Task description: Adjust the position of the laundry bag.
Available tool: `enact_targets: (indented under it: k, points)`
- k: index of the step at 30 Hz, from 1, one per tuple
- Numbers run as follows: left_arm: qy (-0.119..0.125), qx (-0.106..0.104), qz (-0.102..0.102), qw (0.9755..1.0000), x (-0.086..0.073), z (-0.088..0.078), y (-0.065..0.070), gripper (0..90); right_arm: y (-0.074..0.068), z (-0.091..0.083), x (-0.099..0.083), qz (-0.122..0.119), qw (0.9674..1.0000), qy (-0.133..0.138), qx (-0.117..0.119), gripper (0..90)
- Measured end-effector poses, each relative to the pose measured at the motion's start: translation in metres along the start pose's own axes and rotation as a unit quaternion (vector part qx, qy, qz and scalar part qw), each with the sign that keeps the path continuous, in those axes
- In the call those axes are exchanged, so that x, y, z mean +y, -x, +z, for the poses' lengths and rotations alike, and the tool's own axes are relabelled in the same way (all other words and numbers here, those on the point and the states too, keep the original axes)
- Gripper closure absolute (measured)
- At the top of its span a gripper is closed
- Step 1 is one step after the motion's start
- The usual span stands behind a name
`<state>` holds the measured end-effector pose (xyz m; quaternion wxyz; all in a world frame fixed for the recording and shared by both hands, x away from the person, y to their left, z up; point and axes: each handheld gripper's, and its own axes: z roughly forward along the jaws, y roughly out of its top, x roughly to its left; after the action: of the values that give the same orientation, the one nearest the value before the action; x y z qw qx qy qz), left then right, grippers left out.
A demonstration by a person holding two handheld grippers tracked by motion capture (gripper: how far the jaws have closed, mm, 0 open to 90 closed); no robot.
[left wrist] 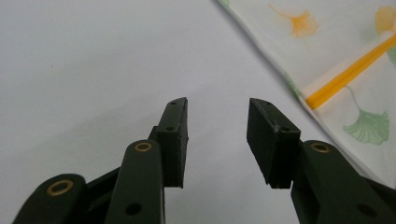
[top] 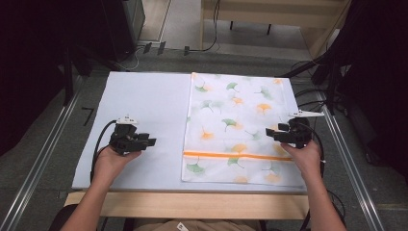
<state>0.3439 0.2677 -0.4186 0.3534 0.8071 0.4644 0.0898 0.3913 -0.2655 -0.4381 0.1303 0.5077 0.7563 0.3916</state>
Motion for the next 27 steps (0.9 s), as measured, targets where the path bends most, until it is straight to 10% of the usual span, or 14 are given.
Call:
enact_targets:
  k: [14,27]
  points:
    - [-0.020,-0.015,-0.027,0.9993,0.011,0.007,0.001,48.4,0.000,-0.003,-0.004,0.012,0.9999,0.004,-0.005,33.1]
    - [-0.024,-0.023,-0.011,0.9994,0.017,0.014,0.006,41.3,-0.003,-0.005,-0.008,-0.003,0.9999,-0.007,-0.009,44.5]
